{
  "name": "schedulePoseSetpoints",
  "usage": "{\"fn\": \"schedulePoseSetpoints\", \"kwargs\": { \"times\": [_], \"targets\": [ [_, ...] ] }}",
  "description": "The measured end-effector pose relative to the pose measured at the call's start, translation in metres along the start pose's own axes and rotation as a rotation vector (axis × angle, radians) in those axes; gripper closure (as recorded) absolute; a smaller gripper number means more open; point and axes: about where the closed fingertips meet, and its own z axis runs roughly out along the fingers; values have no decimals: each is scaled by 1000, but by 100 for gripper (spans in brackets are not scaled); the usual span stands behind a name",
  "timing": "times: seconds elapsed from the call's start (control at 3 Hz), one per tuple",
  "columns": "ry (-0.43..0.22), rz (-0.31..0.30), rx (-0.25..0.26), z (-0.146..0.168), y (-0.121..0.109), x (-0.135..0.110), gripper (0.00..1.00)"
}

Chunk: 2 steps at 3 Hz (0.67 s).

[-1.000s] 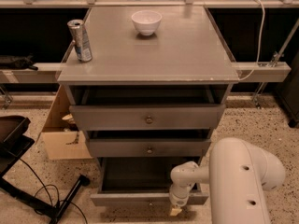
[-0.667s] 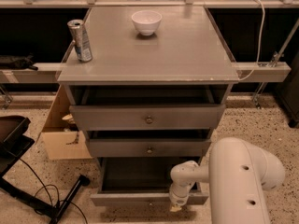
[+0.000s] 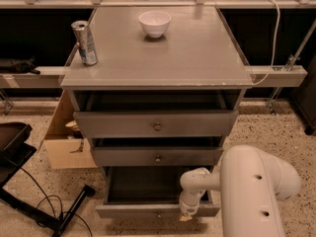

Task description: Open bottom drawer

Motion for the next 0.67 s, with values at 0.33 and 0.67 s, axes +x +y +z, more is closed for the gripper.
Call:
{"fn": "schedulePoseSetpoints", "kwargs": {
  "times": [0.33, 0.67],
  "targets": [
    [0, 0, 0, -2, -4, 0, 100],
    [2, 7, 10, -8, -9, 4, 100]
  ]
}}
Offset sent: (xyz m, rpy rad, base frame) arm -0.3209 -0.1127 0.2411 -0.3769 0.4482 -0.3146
